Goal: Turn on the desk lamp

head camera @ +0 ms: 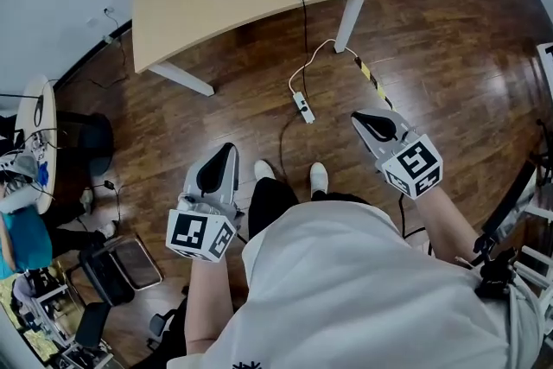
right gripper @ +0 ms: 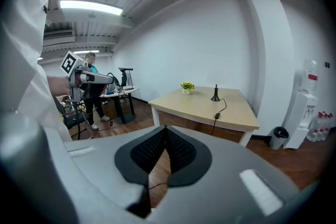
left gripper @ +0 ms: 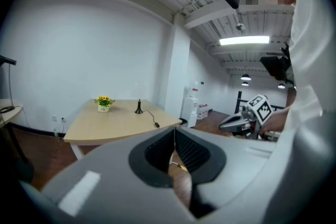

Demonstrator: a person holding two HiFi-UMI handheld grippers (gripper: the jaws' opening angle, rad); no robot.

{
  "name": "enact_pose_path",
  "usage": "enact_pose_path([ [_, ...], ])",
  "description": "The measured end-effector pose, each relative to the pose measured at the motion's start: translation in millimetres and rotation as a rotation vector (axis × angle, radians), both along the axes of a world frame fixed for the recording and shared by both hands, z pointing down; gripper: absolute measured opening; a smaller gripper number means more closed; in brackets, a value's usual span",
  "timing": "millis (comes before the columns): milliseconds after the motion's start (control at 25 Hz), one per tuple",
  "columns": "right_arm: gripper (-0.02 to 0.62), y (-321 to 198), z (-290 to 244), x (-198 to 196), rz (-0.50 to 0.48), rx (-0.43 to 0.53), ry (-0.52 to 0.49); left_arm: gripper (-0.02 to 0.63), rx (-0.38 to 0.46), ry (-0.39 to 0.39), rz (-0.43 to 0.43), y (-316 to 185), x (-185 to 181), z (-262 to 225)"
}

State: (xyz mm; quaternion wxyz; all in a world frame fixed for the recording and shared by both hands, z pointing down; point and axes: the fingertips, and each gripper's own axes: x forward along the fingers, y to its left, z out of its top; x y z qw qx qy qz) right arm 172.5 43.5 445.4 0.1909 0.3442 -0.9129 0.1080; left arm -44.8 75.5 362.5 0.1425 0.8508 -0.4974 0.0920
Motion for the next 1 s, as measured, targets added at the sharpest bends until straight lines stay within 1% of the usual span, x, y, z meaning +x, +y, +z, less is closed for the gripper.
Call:
enact_pose_path([
  [160, 0.003, -31.5, 4.7, -9.6, 0.008, -0.003, -0.002, 0.018, -0.012, 0.002, 0.012, -33.7, -8.3, 9.0],
  [480, 0.003, -109.1, 5.7, -29.2, 0.123, 0.017, 0.043, 0.018, 0.003, 0.036, 0.129, -134.2, -32.0, 25.3],
  [720, 0.003, -184.8, -6.3, -65.0, 0.172, 0.019, 0.077, 0.018, 0.023, 0.058, 0.227, -215.2, -54.1, 13.0],
  [880, 0.003, -220.9, -10.3, -91.3, 0.183, 0.024, 0.086, 0.018, 0.002, 0.056, 0.281, -244.7, -74.6, 17.8],
  [1000, 0.003, -247.3, -8.0, -99.5, 0.188, 0.024, 0.097, 0.018, -0.021, 0.06, 0.289, -266.9, -84.0, 26.5],
])
